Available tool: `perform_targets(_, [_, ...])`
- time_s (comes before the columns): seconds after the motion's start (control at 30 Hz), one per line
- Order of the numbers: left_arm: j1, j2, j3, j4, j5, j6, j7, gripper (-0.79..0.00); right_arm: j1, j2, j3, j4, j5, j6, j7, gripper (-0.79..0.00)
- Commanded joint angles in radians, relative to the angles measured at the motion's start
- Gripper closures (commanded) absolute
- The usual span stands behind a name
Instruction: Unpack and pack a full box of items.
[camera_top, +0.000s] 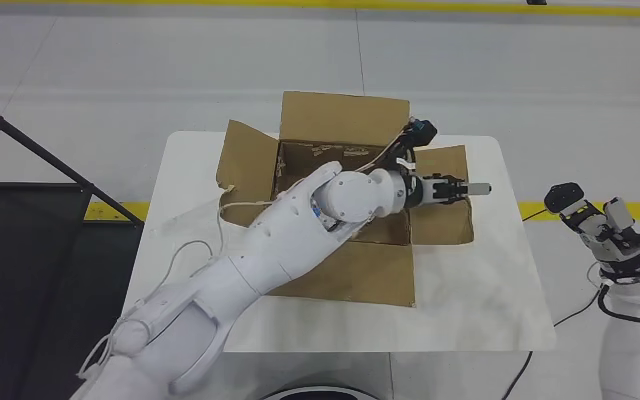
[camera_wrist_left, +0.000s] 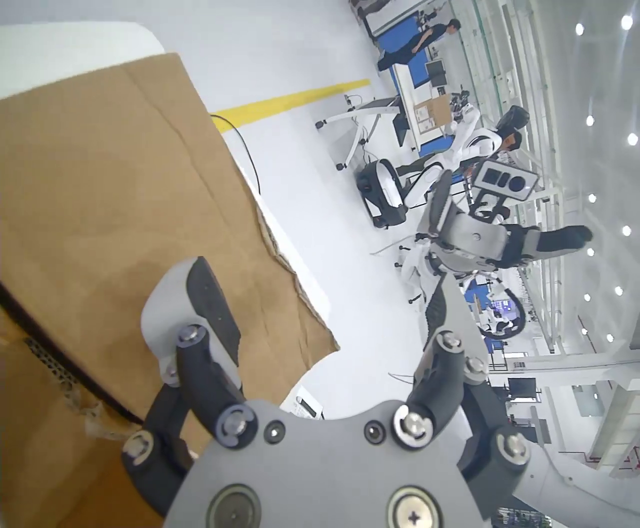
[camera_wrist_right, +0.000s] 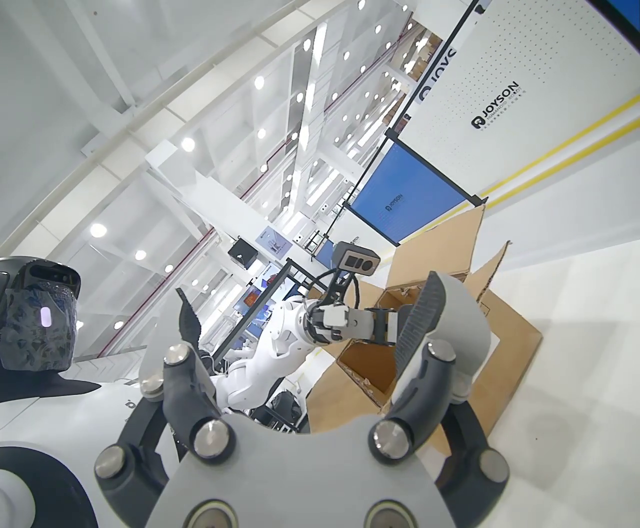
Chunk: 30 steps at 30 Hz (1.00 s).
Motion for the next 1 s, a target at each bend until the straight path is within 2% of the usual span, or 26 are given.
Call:
perform_targets(0.0, [0.031,0.021,-0.046,-0.075,0.031,0.016,-0.011,-0.785,-0.004,0.0,-0.011,-0.037,-0.019,0.001,-0.018,-0.785])
perform_targets(0.13, [0.139,0.079,-0.192,-0.275,0.094,0.043,-0.055,-0.785,0.003,0.004,-0.039,-0.127,-0.085,-0.005,-0.041,-0.785])
perform_targets(0.27, [0.304,0.138,-0.378,-0.523,0.172,0.088,-0.114,-0.785,0.034,0.01,-0.073,-0.211,-0.193,0.019,-0.074,-0.785])
perform_targets(0.43, [0.504,0.187,-0.593,-0.771,0.221,0.102,-0.17,-0.785,0.095,0.017,-0.159,-0.314,-0.347,0.078,-0.094,-0.785])
perform_targets(0.53, [0.601,0.204,-0.704,-0.87,0.22,0.092,-0.183,-0.785,0.139,0.02,-0.224,-0.358,-0.433,0.112,-0.093,-0.785])
perform_targets(0.73, [0.78,0.23,-0.917,-0.991,0.158,0.036,-0.193,-0.785,0.256,0.021,-0.399,-0.4,-0.608,0.199,-0.098,-0.785])
perform_targets(0.97, [0.943,0.246,-1.115,-1.003,0.039,-0.062,-0.178,-0.785,0.404,0.008,-0.645,-0.382,-0.814,0.306,-0.105,-0.785])
